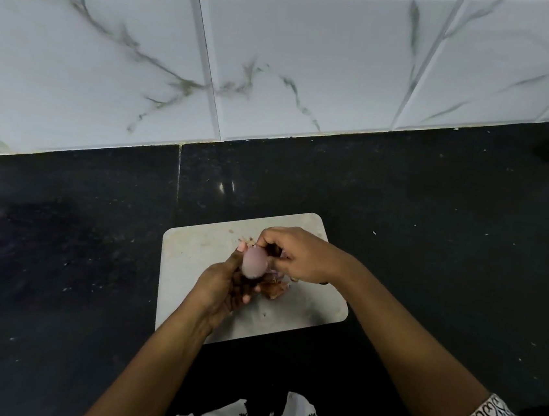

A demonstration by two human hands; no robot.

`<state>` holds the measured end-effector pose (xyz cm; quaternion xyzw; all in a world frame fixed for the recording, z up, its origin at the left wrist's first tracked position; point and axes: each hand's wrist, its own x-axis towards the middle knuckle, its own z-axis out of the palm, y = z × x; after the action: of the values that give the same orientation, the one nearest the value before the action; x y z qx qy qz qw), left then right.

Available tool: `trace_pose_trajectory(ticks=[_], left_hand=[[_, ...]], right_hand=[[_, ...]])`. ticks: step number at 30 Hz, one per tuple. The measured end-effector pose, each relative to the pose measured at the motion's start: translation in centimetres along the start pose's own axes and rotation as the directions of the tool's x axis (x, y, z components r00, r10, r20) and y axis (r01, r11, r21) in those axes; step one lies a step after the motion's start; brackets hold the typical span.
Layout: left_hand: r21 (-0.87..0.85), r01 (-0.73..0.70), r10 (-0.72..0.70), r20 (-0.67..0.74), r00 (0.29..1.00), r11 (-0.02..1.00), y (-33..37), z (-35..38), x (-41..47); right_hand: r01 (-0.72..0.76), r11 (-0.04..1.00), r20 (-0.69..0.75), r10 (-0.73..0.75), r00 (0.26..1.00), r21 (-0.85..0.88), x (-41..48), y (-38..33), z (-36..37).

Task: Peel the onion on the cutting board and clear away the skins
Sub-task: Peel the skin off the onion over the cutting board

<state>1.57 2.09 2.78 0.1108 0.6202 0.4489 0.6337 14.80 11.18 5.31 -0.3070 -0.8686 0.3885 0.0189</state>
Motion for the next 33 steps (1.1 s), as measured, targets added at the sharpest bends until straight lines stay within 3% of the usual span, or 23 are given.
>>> trace_pose_trajectory(ticks=[3, 9, 14, 20, 23, 27, 33], left_hand=[[-0.064, 0.021, -0.022, -0.008, 1.0, 0.998, 0.0, 0.1, 0.1], [-0.053, 0.013, -0.013, -0.004, 1.0, 0.998, 0.9, -0.2, 0.4], [0.009, -0.013, 0.013, -0.023, 1.0, 1.0, 1.3, -0.2, 0.3], [0.059, -0.036, 0.038, -0.03, 0.999, 0.998, 1.5, -0.2, 0.3], [0.103, -0.035, 0.037, -0.017, 0.999, 0.994, 1.7, -0.1, 0.1], [0.151, -0.051, 0.052, 0.003, 0.999, 0.987, 2.0, -0.1, -0.2], [0.21, -0.114, 0.099, 0.079, 0.992, 0.971, 2.1, 0.2, 0.0]], right_hand=[[0.039, 0.999, -0.069, -0.039, 0.997, -0.015, -0.2, 0.6, 0.8], [0.073, 0.968, -0.379, 0.024, 0.925, 0.24, -0.8, 1.1, 2.3], [0.04, 0.996, -0.461, 0.002, 0.887, 0.082, -0.5, 0.5, 3.3], [-0.039, 0.99, -0.454, 0.097, 0.886, 0.134, -0.3, 0.0, 2.1], [-0.093, 0.987, -0.341, 0.132, 0.931, 0.129, -0.4, -0.3, 0.6], [-0.047, 0.999, -0.185, 0.05, 0.981, 0.021, -0.4, -0.3, -0.5], [0.088, 0.995, -0.231, -0.095, 0.968, -0.041, -0.6, -0.5, 0.0]])
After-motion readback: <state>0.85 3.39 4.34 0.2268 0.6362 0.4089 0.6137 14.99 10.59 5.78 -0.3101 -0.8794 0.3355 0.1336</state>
